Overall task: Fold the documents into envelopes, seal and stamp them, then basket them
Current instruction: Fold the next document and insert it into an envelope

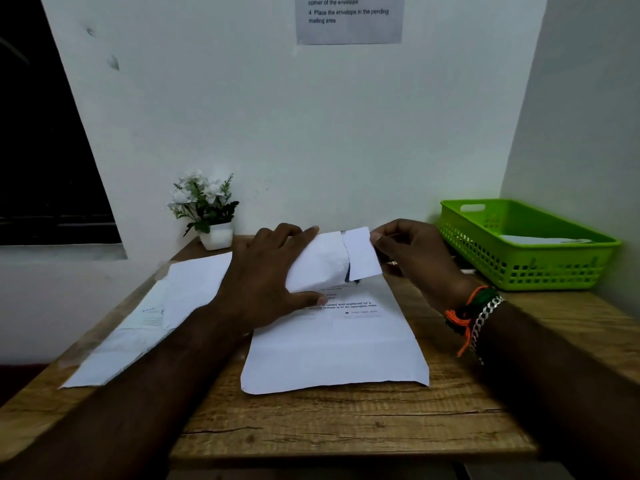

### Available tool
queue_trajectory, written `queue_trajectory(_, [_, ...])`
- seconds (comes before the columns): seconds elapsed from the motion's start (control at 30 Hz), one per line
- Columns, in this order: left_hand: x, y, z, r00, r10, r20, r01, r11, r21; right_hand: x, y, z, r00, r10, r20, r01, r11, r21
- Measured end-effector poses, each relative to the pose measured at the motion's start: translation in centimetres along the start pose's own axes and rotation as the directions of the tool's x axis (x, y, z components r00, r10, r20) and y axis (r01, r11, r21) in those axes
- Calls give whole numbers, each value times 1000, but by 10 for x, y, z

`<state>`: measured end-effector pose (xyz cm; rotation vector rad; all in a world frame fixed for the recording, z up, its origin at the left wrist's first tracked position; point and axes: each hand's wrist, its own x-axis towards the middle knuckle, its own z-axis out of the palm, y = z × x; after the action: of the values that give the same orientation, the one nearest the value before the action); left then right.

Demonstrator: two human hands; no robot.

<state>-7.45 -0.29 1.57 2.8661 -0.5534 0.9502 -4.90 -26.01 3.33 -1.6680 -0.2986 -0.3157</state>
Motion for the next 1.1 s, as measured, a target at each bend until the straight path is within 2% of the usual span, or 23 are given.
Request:
queue_trajectory(0.07, [-1, 3, 1, 1000, 16, -11, -16, 1000, 21, -3, 0, 4, 999, 0, 37, 0, 1000, -19])
queue_trajectory(0.2, [-2, 6, 0, 999, 5, -49, -1, 997, 74, -4, -5, 3, 1000, -21, 23, 21, 1000, -11])
queue_trajectory(0.4, [-2, 12, -1, 999, 5, -33, -1, 992, 129, -11, -9, 10, 994, -75, 84, 79, 995, -52])
queue_trajectory(0.47, [-1, 15, -2, 1000, 11, -27, -7, 990, 137, -13, -10, 14, 989, -61, 131, 68, 996, -51])
queue_trajectory(0.57, [0, 19, -3, 999, 12, -39, -6, 990, 142, -16, -11, 19, 963, 39, 266, -45, 999, 18])
queue_trajectory(0.63, [0, 20, -3, 999, 5, -41, 1, 989, 147, -20, -12, 21, 947, 44, 319, -35, 999, -34])
queue_trajectory(0.7, [-1, 20, -3, 999, -10, -42, 16, 988, 154, -20, -12, 20, 951, 35, 308, -25, 999, -35])
queue_trajectory(0.83, [-2, 17, -2, 998, -24, -54, 32, 986, 162, -17, -14, 18, 982, 49, 183, -70, 992, 108])
queue_trajectory(0.93, [0, 17, -3, 999, -36, -40, 42, 986, 160, -16, -13, 19, 990, 76, 121, -94, 984, 151])
queue_trajectory(1.1, [2, 20, -5, 996, -22, -90, 31, 995, 93, -17, -17, 19, 959, 192, 211, -238, 945, 224])
